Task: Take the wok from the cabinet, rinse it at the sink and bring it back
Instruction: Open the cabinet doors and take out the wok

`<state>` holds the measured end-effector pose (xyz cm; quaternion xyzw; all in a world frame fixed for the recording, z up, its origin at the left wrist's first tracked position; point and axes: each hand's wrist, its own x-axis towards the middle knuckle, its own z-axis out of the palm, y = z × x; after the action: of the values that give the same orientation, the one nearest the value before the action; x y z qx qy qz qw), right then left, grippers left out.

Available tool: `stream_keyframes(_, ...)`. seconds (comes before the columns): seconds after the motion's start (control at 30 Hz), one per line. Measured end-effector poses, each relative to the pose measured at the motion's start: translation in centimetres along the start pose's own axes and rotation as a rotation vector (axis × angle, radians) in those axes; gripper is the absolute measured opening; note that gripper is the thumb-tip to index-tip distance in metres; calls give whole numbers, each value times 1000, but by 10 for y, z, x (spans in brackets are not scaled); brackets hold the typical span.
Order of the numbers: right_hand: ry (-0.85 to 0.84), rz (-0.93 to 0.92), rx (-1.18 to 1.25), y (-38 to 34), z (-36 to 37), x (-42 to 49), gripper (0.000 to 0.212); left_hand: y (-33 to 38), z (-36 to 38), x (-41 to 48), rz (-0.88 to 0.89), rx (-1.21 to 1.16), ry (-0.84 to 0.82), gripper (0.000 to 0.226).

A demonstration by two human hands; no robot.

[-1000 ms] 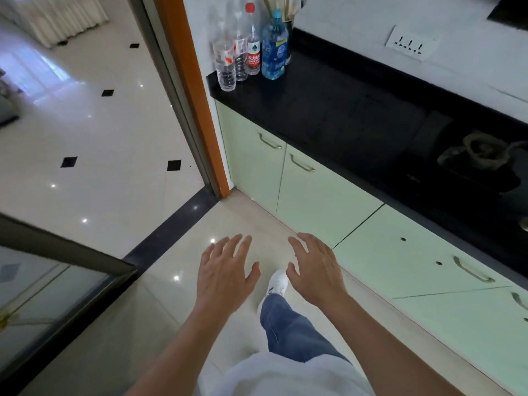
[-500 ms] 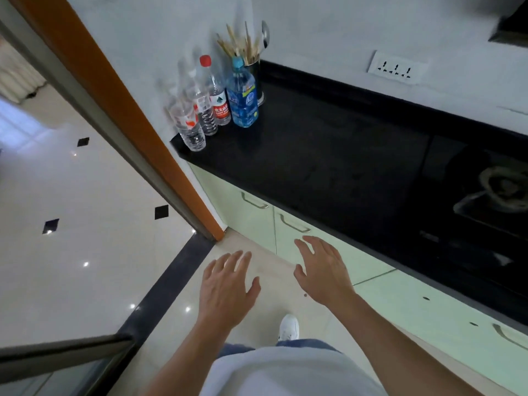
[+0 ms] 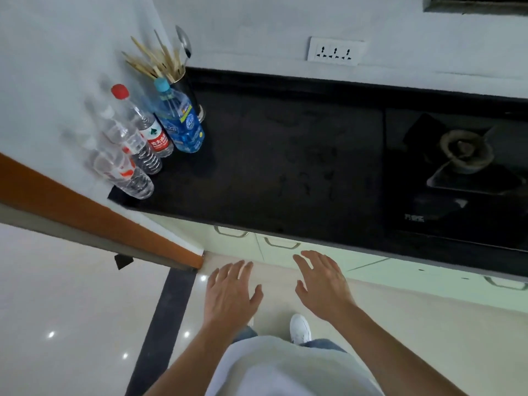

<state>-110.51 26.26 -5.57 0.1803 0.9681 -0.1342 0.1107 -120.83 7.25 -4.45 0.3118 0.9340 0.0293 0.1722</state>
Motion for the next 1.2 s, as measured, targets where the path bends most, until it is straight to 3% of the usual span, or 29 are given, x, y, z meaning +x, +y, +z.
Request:
stream_keyframes(0.5, 34, 343, 211, -65, 40, 63, 55, -99, 14, 95, 247, 11, -104, 66)
stream_keyframes(0.93, 52, 386, 263, -77, 99, 95, 57, -103, 49, 139, 397, 21, -87, 65)
stream_keyframes(1.2, 54, 419, 332, -81, 104, 103, 54, -104, 64, 133, 376, -29, -73, 65)
